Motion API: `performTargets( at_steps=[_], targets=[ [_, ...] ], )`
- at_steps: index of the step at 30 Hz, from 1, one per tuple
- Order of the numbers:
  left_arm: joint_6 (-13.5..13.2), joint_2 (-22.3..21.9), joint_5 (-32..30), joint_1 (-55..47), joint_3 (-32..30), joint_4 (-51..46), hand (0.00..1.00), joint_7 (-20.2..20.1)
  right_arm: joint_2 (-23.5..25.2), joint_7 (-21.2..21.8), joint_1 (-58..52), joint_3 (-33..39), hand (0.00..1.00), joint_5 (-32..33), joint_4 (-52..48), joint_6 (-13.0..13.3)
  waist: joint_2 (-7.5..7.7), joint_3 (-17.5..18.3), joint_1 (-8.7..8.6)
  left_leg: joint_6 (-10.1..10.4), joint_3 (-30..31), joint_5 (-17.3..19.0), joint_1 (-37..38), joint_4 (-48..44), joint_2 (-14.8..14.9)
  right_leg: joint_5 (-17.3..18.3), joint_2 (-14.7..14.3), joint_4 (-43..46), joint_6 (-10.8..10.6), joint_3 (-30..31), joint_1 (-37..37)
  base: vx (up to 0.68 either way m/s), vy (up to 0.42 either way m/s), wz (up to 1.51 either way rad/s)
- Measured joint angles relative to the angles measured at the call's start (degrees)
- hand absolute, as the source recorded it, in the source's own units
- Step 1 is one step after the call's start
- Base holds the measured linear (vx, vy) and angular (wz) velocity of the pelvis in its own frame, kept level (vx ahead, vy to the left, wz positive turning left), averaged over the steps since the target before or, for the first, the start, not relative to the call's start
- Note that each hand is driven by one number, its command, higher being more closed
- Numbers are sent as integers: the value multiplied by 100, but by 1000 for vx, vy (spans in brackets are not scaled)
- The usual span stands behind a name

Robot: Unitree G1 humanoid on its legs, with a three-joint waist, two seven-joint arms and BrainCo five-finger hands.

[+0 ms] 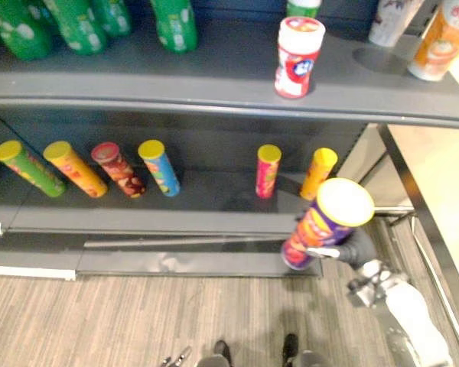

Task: Put the gum and the chips on the shelf.

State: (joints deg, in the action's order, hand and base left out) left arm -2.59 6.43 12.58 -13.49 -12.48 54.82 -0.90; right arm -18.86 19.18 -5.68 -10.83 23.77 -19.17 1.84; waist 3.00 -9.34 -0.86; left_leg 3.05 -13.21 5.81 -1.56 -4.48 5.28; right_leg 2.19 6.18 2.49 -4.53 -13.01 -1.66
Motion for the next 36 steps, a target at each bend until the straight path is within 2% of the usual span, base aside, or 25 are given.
performTargets(
  at_steps=[2, 4, 6, 9, 13, 14, 15, 17, 20, 21, 22, 26, 34, 36],
  targets=[
    [2, 59, 1, 53, 141, 2, 0, -59, 19, 20, 542, -622, 100, 147, 1060, -32, 16, 11, 113, -11, 136, -173, -10, 174, -56, -47, 20, -53, -2, -112, 5, -88, -11, 30],
    [1, 62, 2, 60, 166, 3, 0, -62, 116, 11, 723, -844, 100, 149, 1645, -100, 8, 14, 178, -25, 223, -264, -23, 261, -82, -50, 35, -51, -6, -214, 6, -76, -7, 36],
    [1, 61, 16, 86, 213, 2, 0, -63, 425, -5, 1008, -1136, 100, 687, 2901, -436, -13, 0, 303, -31, 480, -457, -56, 461, -141, -50, 69, -50, -7, -455, 16, -77, -5, 53],
    [12, 60, 37, 87, 313, 4, 0, -78, 790, -278, 1647, -1229, 100, 1407, 4287, -764, -118, -94, 432, -52, 789, -669, -225, 633, -202, -62, 117, -40, -26, -738, -38, -104, 14, 56],
    [15, 6, 83, 85, 363, -11, 0, -49, 895, -763, 2985, -869, 100, 1379, 5173, -736, -269, -362, 680, -63, 1042, -828, -445, 624, -229, -104, 132, 1, -22, -939, -126, -82, 12, 33],
    [17, 0, 85, 86, 366, -11, 0, -48, 897, -838, 3207, -721, 100, 1265, 5248, -711, -293, -415, 718, -59, 1075, -842, -447, 621, -228, -105, 132, 15, -20, -963, -140, -89, 11, 26],
    [18, -7, 120, 85, 376, -3, 0, -30, 865, -1103, 3798, -353, 100, 786, 5474, -577, -341, -485, 814, -68, 1135, -897, -594, 589, -221, -120, 132, 77, 2, -992, -273, -79, 9, 21],
    [8, -20, 297, 98, 385, -23, 0, -7, 795, -1358, 4464, 70, 100, 490, 5693, -398, -405, -656, 925, -62, 1250, -926, -734, 502, -220, -139, 125, 91, 31, -1075, -325, -57, 1, 24],
    [12, -36, 311, 98, 447, -13, 0, 46, 741, -1696, 5162, 507, 100, 309, 5850, -198, -475, -836, 974, -49, 1411, -967, -936, 418, -221, -131, 125, 166, 43, -1147, -436, -51, -7, 27],
    [10, -55, 409, 150, 523, -26, 0, 59, 739, -1855, 5408, 674, 100, 309, 5874, -135, -496, -901, 1059, -39, 1455, -1012, -1046, 424, -217, -130, 117, 186, 47, -1175, -540, -20, -7, 16],
    [10, -69, 469, 190, 547, -24, 0, 62, 735, -1914, 5499, 748, 100, 309, 5913, -107, -509, -962, 1070, -37, 1478, -1022, -1050, 422, -216, -130, 115, 195, 47, -1187, -541, -9, -18, 20],
    [1, -122, 526, 324, 553, -125, 0, 77, 762, -2162, 5727, 821, 100, 300, 6061, -111, -554, -1055, 1228, -31, 1594, -1096, -1191, 420, -221, -104, 108, 225, 85, -1253, -626, 5, -17, 15],
    [-18, -116, 544, 573, 663, -380, 0, 190, 978, -2404, 6275, 954, 100, -136, 6063, -114, -605, -1430, 1264, -18, 1716, -1165, -1358, 405, -226, -73, 119, 352, 124, -1278, -785, 4, -7, 6],
    [-17, -114, 729, 622, 722, -422, 0, 231, 1050, -2497, 6285, 1054, 100, -367, 6064, -114, -629, -1462, 1320, -16, 1723, -1167, -1463, 359, -223, -67, 122, 390, 132, -1271, -881, 0, 0, 0]
  ],
)
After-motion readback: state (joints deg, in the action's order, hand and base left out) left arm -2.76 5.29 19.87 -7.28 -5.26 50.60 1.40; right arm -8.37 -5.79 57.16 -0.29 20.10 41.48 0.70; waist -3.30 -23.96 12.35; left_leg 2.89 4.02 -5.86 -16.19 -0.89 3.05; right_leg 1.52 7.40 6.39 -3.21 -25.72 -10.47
